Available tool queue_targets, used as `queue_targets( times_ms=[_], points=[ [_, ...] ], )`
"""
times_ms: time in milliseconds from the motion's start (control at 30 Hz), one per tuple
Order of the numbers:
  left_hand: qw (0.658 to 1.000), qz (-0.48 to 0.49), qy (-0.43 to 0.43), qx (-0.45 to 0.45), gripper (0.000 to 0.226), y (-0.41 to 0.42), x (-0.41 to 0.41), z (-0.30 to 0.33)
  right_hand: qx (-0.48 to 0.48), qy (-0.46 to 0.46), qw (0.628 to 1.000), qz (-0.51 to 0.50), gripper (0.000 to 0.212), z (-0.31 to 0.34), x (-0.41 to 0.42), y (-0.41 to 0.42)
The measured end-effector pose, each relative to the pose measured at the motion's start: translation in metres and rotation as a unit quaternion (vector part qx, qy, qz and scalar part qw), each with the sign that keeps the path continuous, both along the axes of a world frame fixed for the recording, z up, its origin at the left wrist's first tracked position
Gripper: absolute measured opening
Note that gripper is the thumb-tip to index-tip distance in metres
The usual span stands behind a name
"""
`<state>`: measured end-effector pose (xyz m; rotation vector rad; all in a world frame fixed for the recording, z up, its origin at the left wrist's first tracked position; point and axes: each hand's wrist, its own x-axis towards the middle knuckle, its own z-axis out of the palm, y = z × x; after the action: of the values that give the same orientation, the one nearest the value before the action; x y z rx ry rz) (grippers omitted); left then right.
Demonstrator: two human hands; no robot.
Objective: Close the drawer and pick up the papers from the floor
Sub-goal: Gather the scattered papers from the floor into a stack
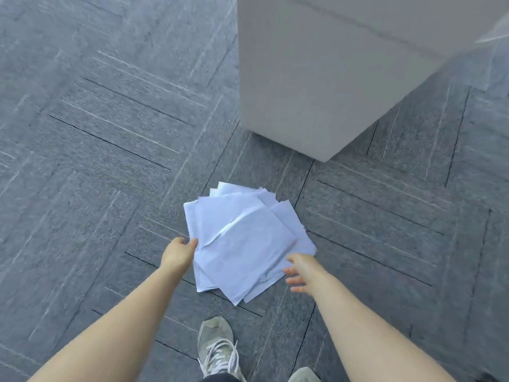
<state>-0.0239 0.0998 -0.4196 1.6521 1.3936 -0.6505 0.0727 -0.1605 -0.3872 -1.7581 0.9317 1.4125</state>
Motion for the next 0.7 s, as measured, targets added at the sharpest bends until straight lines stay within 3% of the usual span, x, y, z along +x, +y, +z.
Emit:
queue_targets(
  times_ms=[133, 267, 333, 433, 533, 633, 700],
  points=[
    [0.999, 0.006, 0.024, 0.027, 0.063, 0.006, -0.011, -0.117, -0.059, 0.033, 0.997, -0.038, 0.059, -0.127, -0.033, -0.025],
    [0.998, 0.04, 0.014, 0.053, 0.083, 0.019, -0.013, -0.189, -0.127, -0.091, 0.982, -0.102, 0.076, -0.215, -0.037, -0.035],
    [0.996, 0.019, -0.015, 0.09, 0.076, 0.016, -0.011, -0.201, -0.166, -0.162, 0.968, -0.095, 0.079, -0.23, -0.036, -0.026],
    [0.988, -0.062, -0.082, 0.112, 0.053, -0.003, 0.004, -0.2, -0.172, -0.243, 0.954, 0.026, 0.067, -0.229, -0.033, -0.003],
    [0.984, -0.108, -0.089, 0.112, 0.062, -0.015, 0.019, -0.196, -0.109, -0.281, 0.949, 0.093, 0.05, -0.225, -0.024, 0.017],
    [0.983, -0.135, -0.069, 0.102, 0.05, -0.01, 0.026, -0.196, -0.057, -0.29, 0.955, 0.034, 0.037, -0.222, -0.013, 0.031],
    [0.988, -0.117, -0.07, 0.078, 0.045, -0.002, 0.028, -0.198, -0.039, -0.278, 0.959, -0.039, 0.048, -0.222, -0.008, 0.04]
  ],
)
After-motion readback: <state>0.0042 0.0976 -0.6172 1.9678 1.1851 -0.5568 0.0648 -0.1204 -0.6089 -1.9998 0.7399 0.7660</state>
